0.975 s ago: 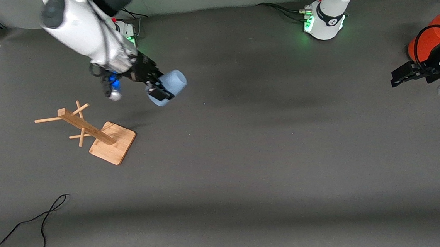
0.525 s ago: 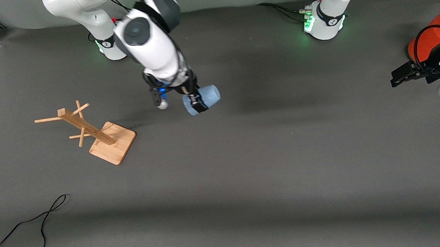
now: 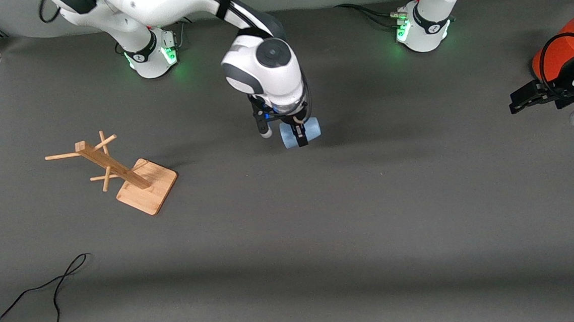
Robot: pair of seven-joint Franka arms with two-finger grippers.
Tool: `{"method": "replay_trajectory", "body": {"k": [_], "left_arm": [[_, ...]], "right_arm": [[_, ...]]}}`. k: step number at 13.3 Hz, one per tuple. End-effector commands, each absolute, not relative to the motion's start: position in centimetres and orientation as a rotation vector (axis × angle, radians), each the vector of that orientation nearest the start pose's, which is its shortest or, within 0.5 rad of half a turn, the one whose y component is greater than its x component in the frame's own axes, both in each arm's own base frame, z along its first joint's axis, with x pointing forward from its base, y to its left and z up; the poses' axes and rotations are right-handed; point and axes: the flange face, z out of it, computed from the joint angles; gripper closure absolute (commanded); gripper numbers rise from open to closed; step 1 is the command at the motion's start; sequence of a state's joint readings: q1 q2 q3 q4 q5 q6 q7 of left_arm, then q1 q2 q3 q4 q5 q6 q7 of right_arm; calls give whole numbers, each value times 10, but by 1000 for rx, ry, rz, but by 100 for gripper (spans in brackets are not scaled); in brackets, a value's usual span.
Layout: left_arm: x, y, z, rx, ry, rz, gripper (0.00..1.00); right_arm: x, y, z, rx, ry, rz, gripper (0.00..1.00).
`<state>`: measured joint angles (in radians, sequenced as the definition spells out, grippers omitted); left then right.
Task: Rotate and upright cup with both arms
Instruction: 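Carry the blue cup with the right gripper toward the table middle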
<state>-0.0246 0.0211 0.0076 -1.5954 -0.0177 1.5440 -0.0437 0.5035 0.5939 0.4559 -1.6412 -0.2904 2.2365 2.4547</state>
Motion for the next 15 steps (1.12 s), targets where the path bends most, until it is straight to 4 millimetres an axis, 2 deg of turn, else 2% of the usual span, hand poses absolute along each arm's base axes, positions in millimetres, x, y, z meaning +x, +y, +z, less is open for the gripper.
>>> {"method": "replay_trajectory", "body": {"k": [1,4,6,8,12,15], "left_arm": [[557,-13,602,-3160,-61,103,0],[557,-12,601,-3160,-63,106,0],[556,-13,601,-3160,-61,106,0],[556,-12,600,-3159,-63,110,0],[556,-13,601,-3160,-61,108,0],[556,-13,601,-3160,-61,108,0]], "right_arm": [[421,558,259,-2370,2020,7,36],[417,560,223,-2330,2104,-30,36],[415,560,214,-2329,2124,-10,35],[415,559,210,-2308,2154,-13,0],[418,555,209,-2320,2150,-19,0],[423,553,215,-2318,2139,-25,0]]}}
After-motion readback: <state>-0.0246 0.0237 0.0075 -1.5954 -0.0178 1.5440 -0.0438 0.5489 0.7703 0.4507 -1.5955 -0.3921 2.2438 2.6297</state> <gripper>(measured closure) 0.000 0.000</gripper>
